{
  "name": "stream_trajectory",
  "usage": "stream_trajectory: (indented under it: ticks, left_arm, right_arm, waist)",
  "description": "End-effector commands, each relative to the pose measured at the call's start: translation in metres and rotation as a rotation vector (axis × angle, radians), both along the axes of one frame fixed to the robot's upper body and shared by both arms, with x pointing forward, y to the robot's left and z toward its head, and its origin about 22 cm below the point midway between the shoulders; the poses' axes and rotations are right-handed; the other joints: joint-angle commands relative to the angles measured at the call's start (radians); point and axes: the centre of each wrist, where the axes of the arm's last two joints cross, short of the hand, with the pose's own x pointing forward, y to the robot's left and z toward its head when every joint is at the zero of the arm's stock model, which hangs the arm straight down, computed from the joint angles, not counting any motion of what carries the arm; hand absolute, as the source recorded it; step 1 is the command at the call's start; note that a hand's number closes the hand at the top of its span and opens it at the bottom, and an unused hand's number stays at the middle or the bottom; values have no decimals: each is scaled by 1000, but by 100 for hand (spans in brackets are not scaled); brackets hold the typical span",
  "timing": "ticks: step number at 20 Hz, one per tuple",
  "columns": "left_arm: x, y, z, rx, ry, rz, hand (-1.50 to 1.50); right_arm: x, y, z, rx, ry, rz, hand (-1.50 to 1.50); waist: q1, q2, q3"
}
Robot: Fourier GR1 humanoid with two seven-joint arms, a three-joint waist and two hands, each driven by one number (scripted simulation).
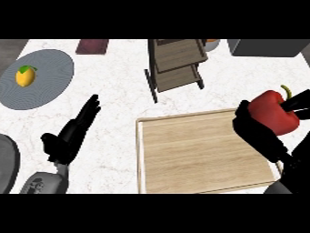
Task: Pick the bell pepper from the tray and place it in the tiered basket
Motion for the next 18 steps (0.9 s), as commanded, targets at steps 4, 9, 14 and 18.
stream_trajectory:
  ticks: [4,9,14,18]
  left_arm:
    - [8,-7,3,11,-10,-43,0]
    - [11,-15,3,-4,-2,-61,0]
    - [11,-25,-2,0,-7,-85,0]
    - [13,-27,9,-9,-10,-100,0]
  right_arm:
    - [34,11,51,141,44,-194,150]
    - [70,9,90,195,53,-211,150]
    - [107,17,124,219,127,-203,150]
    - [143,18,141,260,163,-182,150]
  waist:
    - [42,13,1]
    - [63,18,3]
    - [76,25,3]
    - [90,31,6]
